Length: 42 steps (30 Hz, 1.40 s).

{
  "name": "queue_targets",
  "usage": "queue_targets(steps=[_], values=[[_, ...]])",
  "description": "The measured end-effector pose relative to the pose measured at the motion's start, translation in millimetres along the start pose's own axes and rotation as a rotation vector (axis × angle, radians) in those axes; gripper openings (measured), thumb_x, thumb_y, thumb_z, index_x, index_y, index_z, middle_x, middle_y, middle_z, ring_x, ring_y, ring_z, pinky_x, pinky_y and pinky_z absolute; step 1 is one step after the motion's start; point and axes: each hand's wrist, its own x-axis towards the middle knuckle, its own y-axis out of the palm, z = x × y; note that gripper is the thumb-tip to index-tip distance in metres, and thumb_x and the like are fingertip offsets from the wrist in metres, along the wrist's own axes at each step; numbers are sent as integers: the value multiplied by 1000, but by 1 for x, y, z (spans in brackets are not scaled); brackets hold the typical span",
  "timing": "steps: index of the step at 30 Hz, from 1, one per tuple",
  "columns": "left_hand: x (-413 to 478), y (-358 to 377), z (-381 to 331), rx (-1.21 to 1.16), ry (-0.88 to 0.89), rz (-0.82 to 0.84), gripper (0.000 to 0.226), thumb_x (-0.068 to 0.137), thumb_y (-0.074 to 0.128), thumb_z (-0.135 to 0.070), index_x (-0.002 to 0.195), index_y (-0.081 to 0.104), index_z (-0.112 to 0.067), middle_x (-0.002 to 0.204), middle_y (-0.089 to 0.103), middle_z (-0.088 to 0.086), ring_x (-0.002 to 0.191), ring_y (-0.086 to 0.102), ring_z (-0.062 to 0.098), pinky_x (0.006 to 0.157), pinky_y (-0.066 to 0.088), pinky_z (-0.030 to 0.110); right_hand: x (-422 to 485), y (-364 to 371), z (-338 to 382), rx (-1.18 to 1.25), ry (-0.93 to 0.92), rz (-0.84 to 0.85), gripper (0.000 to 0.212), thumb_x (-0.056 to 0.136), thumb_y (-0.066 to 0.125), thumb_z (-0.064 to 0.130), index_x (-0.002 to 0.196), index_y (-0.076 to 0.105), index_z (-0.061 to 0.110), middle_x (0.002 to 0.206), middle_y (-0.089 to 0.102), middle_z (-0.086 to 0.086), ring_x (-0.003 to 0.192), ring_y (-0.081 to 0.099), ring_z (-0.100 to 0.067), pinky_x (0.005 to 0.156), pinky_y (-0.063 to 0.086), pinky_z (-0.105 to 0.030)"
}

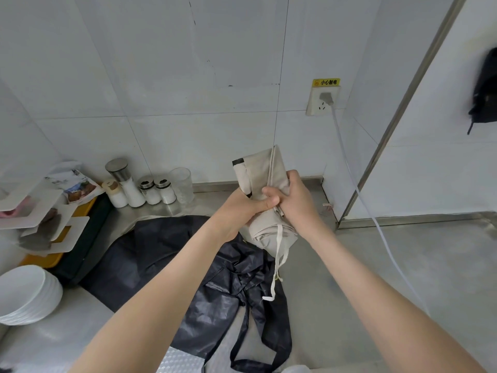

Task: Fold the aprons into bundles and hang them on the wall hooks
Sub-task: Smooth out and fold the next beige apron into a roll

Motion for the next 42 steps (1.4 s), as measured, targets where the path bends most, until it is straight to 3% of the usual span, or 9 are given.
queue_targets(steps=[3, 6, 11, 19, 26, 29, 32, 35, 42], values=[[6, -2, 2, 92, -57, -35, 39, 72, 84, -21, 108, 70, -13, 103, 71, 9, 94, 65, 28, 84, 51, 37, -3, 1, -6, -8, 23, 45, 24, 99, 50, 30, 104, 39, 9, 81, 53, 3, 72, 53, -17, 52, 39, -9], [6, -6, 2, 52, -131, -17, 56, 55, 90, -19, 107, 71, -9, 113, 68, 20, 116, 55, 46, 106, 39, 57, -2, -9, -8, 340, 242, 209, 41, 103, 37, 34, 139, 40, 14, 137, 52, -6, 125, 50, -19, 106, 38, -30], [2, -10, -2, 25, -164, 113, 44, 77, 74, 4, 119, 64, -5, 113, 70, 12, 107, 67, 27, 97, 51, 39, -3, -29, -19, 421, 281, 462, 44, 84, 61, 18, 127, 53, 15, 125, 61, -18, 110, 60, -35, 93, 43, -59], [0, -17, 1, -229, -86, 109, 35, 84, 61, 2, 119, 62, -4, 111, 70, 10, 103, 67, 23, 91, 54, 35, -5, -29, -25, 627, 196, 402, 35, 78, 68, 0, 111, 60, 11, 101, 71, -1, 96, 65, -18, 81, 56, -28], [-2, -14, 8, -338, 6, 53, 37, 88, 39, 18, 102, 66, -5, 96, 73, 8, 90, 70, 21, 81, 58, 33, -6, -25, -21, 603, 60, 359, 24, 73, 71, 9, 93, 77, 22, 88, 73, 1, 85, 62, -21, 70, 51, -27], [-4, -20, 10, -426, -41, 90, 30, 98, 42, -14, 122, 58, -5, 115, 65, 14, 104, 63, 29, 86, 55, 39, -6, -23, -20, 653, 39, 154, 24, 90, 48, -10, 83, 64, 6, 62, 67, 4, 54, 60, -8, 46, 47, -20], [-5, -22, 7, -382, -231, 153, 80, 82, 44, -68, 134, 48, -7, 132, 57, 21, 113, 60, 34, 91, 54, 41, -3, -30, -31, 603, -22, 63, 35, 87, 47, -17, 75, 62, 12, 70, 65, 5, 68, 62, -7, 59, 52, -20], [-2, -14, 0, -336, -330, 154, 98, 65, 38, -82, 130, 53, -10, 130, 61, 12, 120, 58, 27, 100, 47, 41, -2, -30, -32, 349, -149, 99, 33, 83, 49, -21, 78, 63, 9, 74, 64, 6, 71, 60, 2, 66, 47, -12], [7, -1, 4, -96, -381, -63, 28, 101, 44, -36, 97, 64, -16, 96, 65, 4, 82, 59, 16, 74, 49, 28, -2, -18, -33, 100, -140, 72, 34, 80, 50, -21, 93, 70, 3, 93, 65, -10, 77, 59, 0, 70, 45, -13]])
